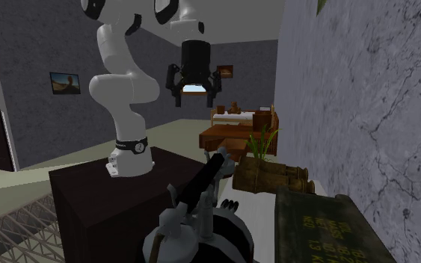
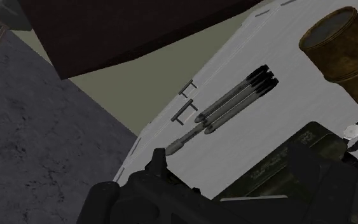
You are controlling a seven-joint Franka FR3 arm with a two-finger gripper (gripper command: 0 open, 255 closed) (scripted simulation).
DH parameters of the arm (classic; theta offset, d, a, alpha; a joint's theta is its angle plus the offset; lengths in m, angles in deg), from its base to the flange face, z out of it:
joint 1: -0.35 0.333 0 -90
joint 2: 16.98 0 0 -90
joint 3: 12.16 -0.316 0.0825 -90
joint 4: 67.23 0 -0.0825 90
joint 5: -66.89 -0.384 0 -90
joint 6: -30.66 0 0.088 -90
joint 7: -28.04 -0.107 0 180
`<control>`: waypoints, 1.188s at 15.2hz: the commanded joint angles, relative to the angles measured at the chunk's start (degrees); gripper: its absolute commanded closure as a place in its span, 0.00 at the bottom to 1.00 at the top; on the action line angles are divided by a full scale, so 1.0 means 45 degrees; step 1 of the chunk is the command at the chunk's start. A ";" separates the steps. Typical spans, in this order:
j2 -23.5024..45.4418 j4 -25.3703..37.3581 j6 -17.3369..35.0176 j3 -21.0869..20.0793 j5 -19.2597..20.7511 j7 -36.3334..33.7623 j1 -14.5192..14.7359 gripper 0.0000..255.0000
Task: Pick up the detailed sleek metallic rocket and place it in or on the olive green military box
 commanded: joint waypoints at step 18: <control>0.9564 0.0093 0.8961 -0.1286 0.1969 -0.9927 -0.1797 0.00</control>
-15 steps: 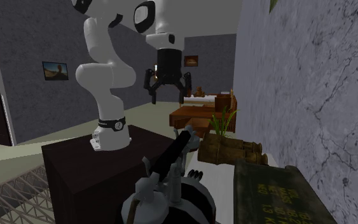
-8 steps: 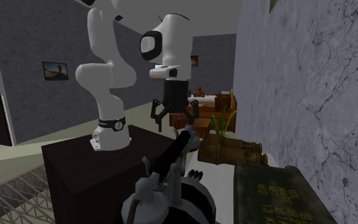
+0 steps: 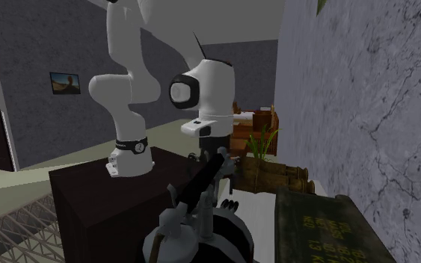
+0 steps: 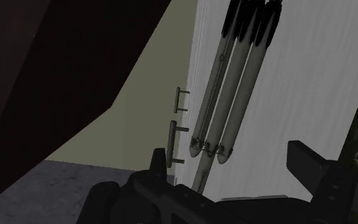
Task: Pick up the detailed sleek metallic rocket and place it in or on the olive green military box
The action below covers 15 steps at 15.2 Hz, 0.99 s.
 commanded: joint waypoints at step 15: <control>0.4381 0.1362 0.2966 0.1853 0.1859 -0.3372 0.1235 0.00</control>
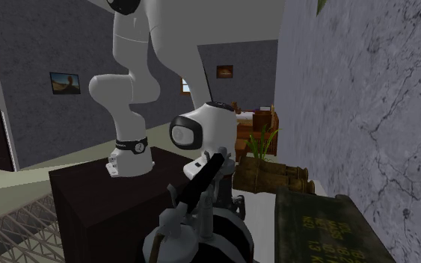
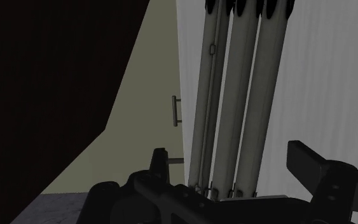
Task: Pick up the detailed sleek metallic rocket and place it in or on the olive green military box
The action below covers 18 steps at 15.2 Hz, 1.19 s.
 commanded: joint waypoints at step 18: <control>-0.0808 -0.0239 -0.0580 -0.0413 -0.0300 0.0254 -0.0348 1.00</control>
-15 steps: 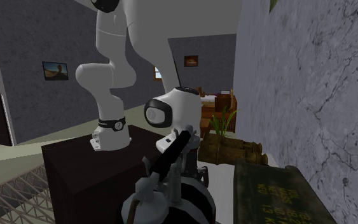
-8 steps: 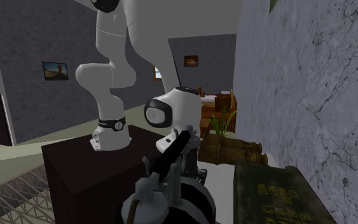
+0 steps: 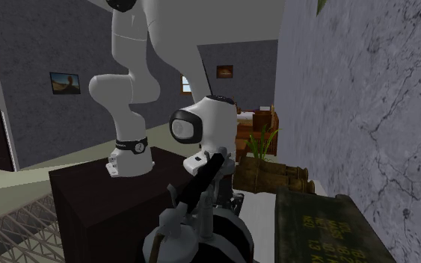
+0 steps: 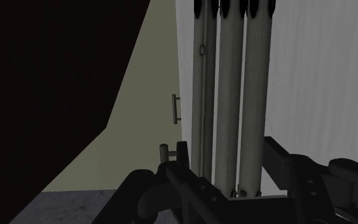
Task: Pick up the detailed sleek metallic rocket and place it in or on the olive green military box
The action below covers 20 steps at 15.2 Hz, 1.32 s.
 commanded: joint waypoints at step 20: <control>-0.4206 -0.0619 -0.3497 -0.1590 -0.2487 0.1849 -0.1072 1.00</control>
